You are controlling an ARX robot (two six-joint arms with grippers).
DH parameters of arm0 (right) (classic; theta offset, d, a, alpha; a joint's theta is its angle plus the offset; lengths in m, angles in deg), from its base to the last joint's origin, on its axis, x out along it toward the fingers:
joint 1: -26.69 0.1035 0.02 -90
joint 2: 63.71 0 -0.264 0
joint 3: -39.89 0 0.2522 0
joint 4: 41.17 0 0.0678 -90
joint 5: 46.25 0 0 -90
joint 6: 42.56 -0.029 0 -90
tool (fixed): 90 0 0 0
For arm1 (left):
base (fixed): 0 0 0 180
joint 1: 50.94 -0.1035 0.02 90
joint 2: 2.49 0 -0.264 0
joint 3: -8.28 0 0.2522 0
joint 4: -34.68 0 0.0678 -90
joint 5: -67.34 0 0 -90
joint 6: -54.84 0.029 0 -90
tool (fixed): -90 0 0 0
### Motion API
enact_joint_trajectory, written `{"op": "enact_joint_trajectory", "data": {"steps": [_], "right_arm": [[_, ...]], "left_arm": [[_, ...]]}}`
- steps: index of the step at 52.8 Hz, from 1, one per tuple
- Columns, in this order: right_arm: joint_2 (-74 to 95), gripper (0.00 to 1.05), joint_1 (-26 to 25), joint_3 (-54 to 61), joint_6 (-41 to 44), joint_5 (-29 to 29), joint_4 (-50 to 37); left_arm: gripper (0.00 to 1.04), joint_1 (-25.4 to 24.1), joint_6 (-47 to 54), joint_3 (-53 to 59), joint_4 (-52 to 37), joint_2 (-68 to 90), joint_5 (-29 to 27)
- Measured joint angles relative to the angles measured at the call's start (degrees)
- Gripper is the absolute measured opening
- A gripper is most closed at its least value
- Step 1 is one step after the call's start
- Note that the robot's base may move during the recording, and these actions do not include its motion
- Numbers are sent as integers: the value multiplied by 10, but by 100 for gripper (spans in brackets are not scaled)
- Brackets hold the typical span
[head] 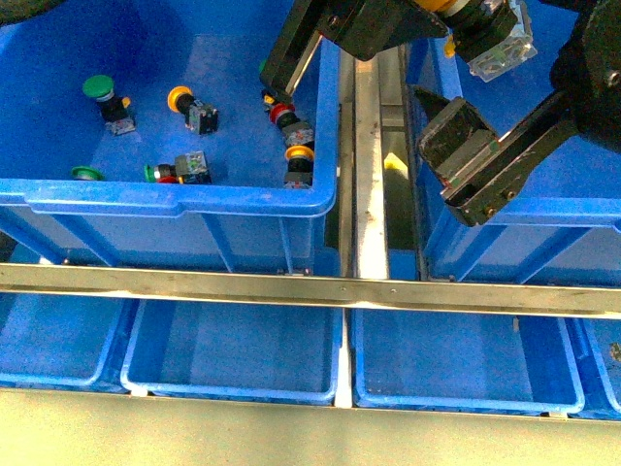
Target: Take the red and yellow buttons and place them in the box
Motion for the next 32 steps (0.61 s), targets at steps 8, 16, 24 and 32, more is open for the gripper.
{"op": "enact_joint_trajectory", "data": {"steps": [8, 16, 24, 32], "right_arm": [[12, 98, 2, -12, 2, 2, -4], [14, 93, 2, -19, 2, 2, -4], [14, 72, 2, -21, 2, 2, 0], [14, 52, -1, -21, 3, 2, 0]], "left_arm": [[35, 0, -6, 0, 0, -1, -1], [35, 0, -8, 0, 0, -2, -5], [35, -1, -9, 0, 0, -2, -6], [35, -2, -9, 0, 0, -2, -6]]}}
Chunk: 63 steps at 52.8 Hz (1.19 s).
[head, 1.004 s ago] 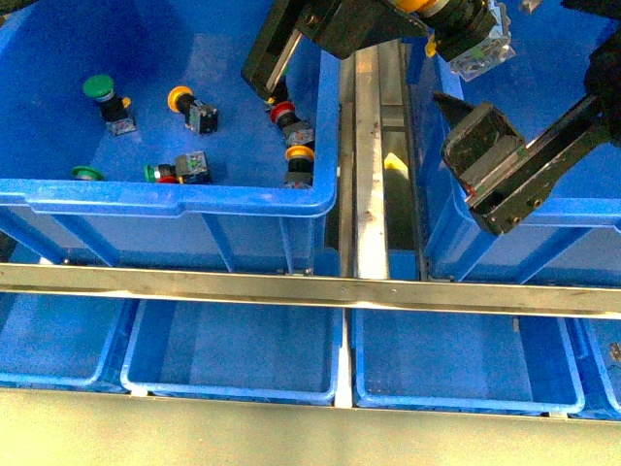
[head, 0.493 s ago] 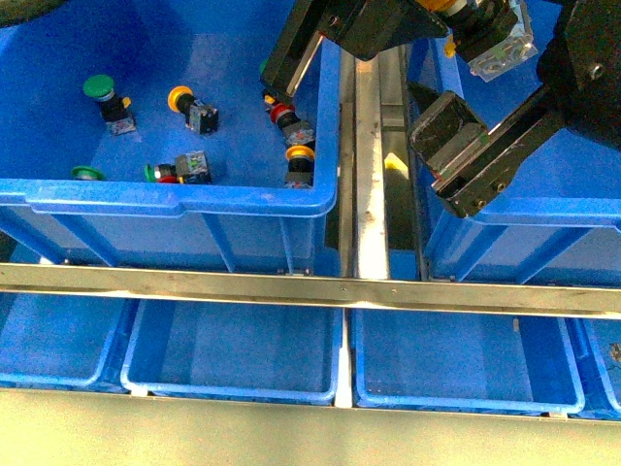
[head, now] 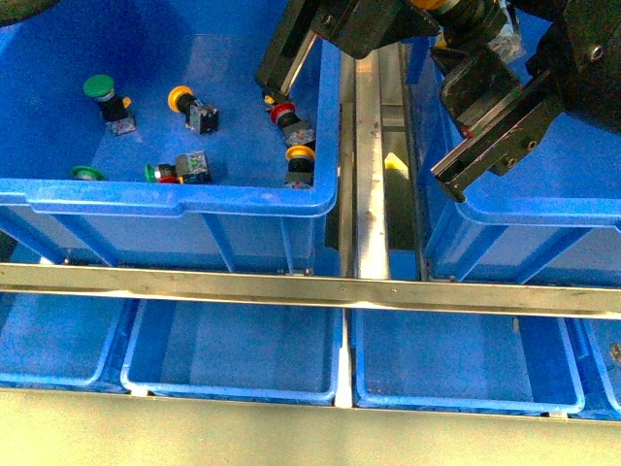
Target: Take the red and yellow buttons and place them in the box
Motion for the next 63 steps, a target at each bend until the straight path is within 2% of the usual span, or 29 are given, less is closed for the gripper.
{"op": "enact_joint_trajectory", "data": {"steps": [5, 11, 24, 33, 35, 39, 46, 56, 63], "right_arm": [[0, 43, -1, 0, 4, 0, 0], [0, 40, -3, 0, 7, -2, 0], [0, 40, -6, 7, 0, -6, 0], [0, 40, -11, 14, 0, -9, 1], [0, 39, -12, 16, 0, -11, 1], [0, 39, -16, 20, 1, -15, 3], [0, 39, -27, 33, 5, -23, 7], [-2, 39, -49, 49, 3, -28, 23], [-44, 39, -73, 64, -12, -30, 68]], "left_arm": [[35, 0, 0, 0, 0, 0, -1], [36, -1, 2, 0, 0, 0, -5], [70, -10, 31, 7, 2, -10, -16], [96, -37, 100, 31, 5, -38, -56], [99, -45, 116, 37, 8, -46, -60], [96, -69, 162, 60, 14, -72, -84], [97, -129, 233, 129, 50, -140, -89], [97, -212, 327, 221, 76, -234, -142], [97, -289, 446, 294, 110, -350, -150]]}}
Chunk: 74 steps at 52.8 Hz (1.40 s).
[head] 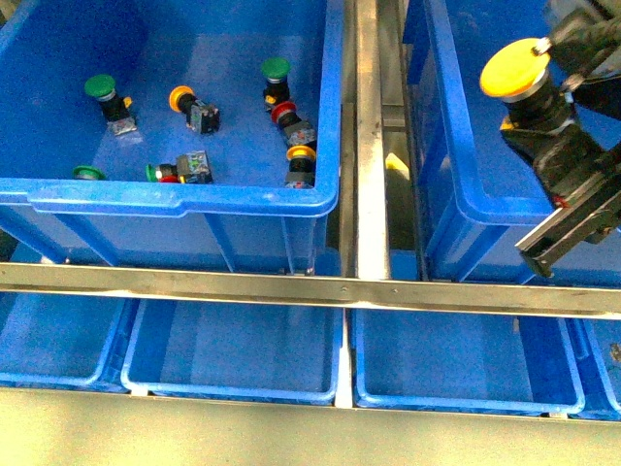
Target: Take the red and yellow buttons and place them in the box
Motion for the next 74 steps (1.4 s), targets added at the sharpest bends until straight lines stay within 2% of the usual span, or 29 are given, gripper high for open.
{"op": "enact_joint_trajectory", "data": {"steps": [5, 8, 11, 14, 21, 31, 33, 34, 37, 42, 52, 74], "right_arm": [[-76, 39, -16, 5, -33, -4, 66], [-117, 39, -26, 6, -47, -5, 104], [-183, 39, -37, 7, -70, -6, 171], [-235, 39, -42, 8, -82, -16, 223], [-310, 39, -46, 9, -107, -19, 301], [-387, 39, -57, 17, -137, 8, 382], [-399, 39, -54, 17, -141, 12, 394], [-407, 39, -52, 17, -144, 15, 400], [-422, 39, -46, 18, -150, 21, 413], [-438, 39, -31, 19, -157, 35, 428], [-438, 39, -1, 19, -166, 47, 434], [-397, 39, 18, 13, -165, 48, 400]], "left_arm": [[97, -72, 74, 57, 17, -73, 23], [89, -103, 129, 123, -100, -106, 40], [74, -131, 212, 232, -304, -164, 56], [62, -132, 245, 290, -402, -205, 51], [39, -117, 272, 328, -414, -253, 35], [10, -95, 281, 352, -389, -299, 18], [5, -88, 282, 356, -384, -308, 12], [2, -78, 281, 358, -379, -315, -10], [3, -54, 283, 364, -369, -330, -34], [3, -37, 285, 374, -349, -360, -35], [3, -37, 285, 391, -326, -406, -39], [3, -37, 285, 396, -249, -499, -39]]}}
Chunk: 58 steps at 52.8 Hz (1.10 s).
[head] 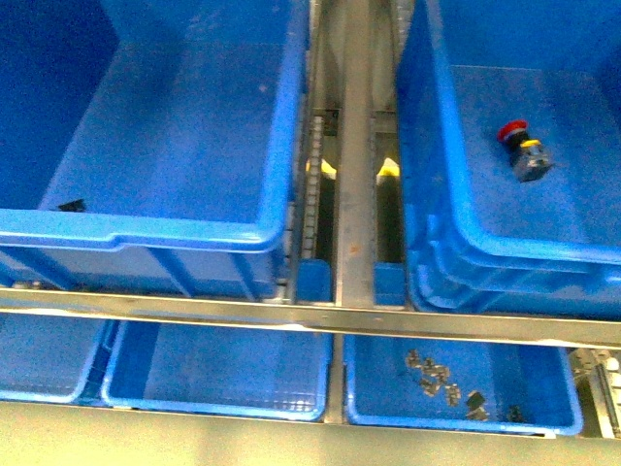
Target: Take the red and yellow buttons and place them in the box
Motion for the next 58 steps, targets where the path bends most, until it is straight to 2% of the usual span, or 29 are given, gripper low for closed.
{"op": "enact_joint_trajectory", "data": {"steps": [22, 26, 45, 47, 54, 58], "right_arm": [[36, 39, 5, -10, 2, -6, -37], [44, 39, 6, -11, 2, -6, -40], [67, 39, 6, -11, 1, -4, -56], [75, 39, 5, -11, 2, -5, -62], [206, 39, -5, -48, 12, -14, -145], [296, 39, -8, -98, 18, -6, -185]], "left_arm": [[3, 0, 0, 0, 74, -74, 2], [3, 0, 0, 0, 169, -150, 0], [3, 1, 1, 0, 175, -166, 0], [8, 1, 1, 0, 175, -166, 0], [41, 1, 1, 0, 175, -166, 0], [56, 1, 1, 0, 175, -166, 0]]}}
